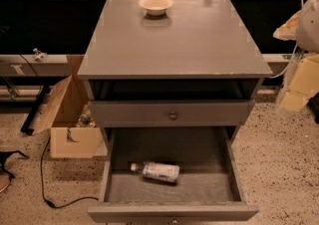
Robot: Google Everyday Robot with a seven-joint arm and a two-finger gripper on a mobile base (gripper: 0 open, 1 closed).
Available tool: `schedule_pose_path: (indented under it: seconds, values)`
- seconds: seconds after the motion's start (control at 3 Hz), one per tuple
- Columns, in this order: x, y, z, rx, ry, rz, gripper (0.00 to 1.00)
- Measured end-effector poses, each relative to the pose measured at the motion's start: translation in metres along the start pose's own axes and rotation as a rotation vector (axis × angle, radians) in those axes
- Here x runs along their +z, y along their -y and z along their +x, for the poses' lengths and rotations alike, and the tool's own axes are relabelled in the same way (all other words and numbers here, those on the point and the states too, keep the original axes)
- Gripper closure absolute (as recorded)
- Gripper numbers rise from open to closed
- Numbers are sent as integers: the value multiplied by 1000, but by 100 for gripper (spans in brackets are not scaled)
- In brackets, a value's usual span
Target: Pick blue plastic bottle from middle drawer and place on counter
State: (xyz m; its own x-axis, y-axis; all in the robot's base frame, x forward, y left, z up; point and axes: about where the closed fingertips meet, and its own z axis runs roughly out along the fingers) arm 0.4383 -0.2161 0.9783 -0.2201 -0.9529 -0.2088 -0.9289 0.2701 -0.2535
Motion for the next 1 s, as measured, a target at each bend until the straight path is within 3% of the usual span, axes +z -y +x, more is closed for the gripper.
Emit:
schedule_pose_path:
  seconds: [0.33,0.67,1.0]
  values:
    - [0,0,0,0,0,0,0]
    - [27,-8,-5,24,29,-42,0]
    - [74,-28,-10,101,132,-121,0]
